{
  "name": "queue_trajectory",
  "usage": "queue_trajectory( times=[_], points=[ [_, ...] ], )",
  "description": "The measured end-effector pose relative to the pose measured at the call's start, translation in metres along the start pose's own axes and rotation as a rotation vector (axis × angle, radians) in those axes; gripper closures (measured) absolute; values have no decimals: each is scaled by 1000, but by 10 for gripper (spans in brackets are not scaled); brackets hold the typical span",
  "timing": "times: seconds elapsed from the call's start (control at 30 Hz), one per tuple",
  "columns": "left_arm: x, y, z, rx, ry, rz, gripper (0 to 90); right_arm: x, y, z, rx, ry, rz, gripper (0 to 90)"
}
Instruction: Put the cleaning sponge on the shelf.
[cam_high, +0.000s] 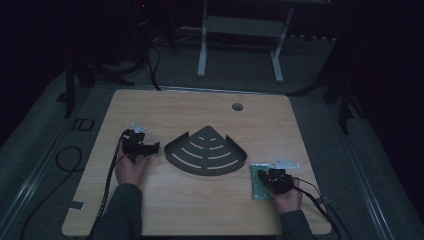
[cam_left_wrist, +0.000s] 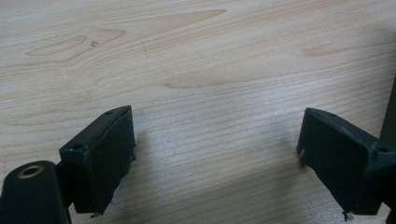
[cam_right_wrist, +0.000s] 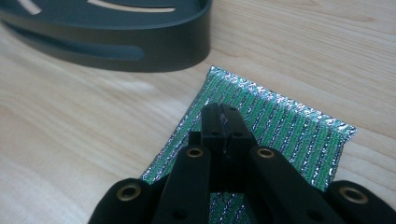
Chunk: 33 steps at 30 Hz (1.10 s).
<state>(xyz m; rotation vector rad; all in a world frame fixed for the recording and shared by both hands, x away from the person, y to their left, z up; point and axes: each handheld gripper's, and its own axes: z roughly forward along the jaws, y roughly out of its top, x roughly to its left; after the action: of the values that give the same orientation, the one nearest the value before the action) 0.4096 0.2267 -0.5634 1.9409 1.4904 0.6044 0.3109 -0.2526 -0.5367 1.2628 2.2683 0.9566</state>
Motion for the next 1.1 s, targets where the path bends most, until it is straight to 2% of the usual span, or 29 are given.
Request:
queue_trajectory(
  times=[0.07, 0.1, 0.23, 0.47, 0.67, 0.73, 0.8, 0.9, 0.93, 1.1],
  points=[
    [0, 0, 0, 0, 0, 0, 119, 1, 0, -1, 2, 5, -6, 896],
    [0, 0, 0, 0, 0, 0, 119, 3, -1, -2, 8, 14, -27, 893],
    [0, 0, 0, 0, 0, 0, 119, 7, -3, -6, 15, 26, -55, 882],
    [0, 0, 0, 0, 0, 0, 119, 10, -5, -16, 13, 28, -60, 869],
    [0, 0, 0, 0, 0, 0, 119, 2, -2, -23, 9, 15, -42, 829],
    [0, 0, 0, 0, 0, 0, 119, -8, 3, -26, 31, -10, -43, 789],
    [0, 0, 0, 0, 0, 0, 119, -13, 5, -28, 46, -21, -43, 762],
    [0, 0, 0, 0, 0, 0, 119, -15, 6, -29, 52, -26, -44, 743],
    [0, 0, 0, 0, 0, 0, 119, -21, 7, -30, 78, -30, -38, 708],
    [0, 0, 0, 0, 0, 0, 119, -28, 9, -30, 121, -24, -23, 656]
  ],
)
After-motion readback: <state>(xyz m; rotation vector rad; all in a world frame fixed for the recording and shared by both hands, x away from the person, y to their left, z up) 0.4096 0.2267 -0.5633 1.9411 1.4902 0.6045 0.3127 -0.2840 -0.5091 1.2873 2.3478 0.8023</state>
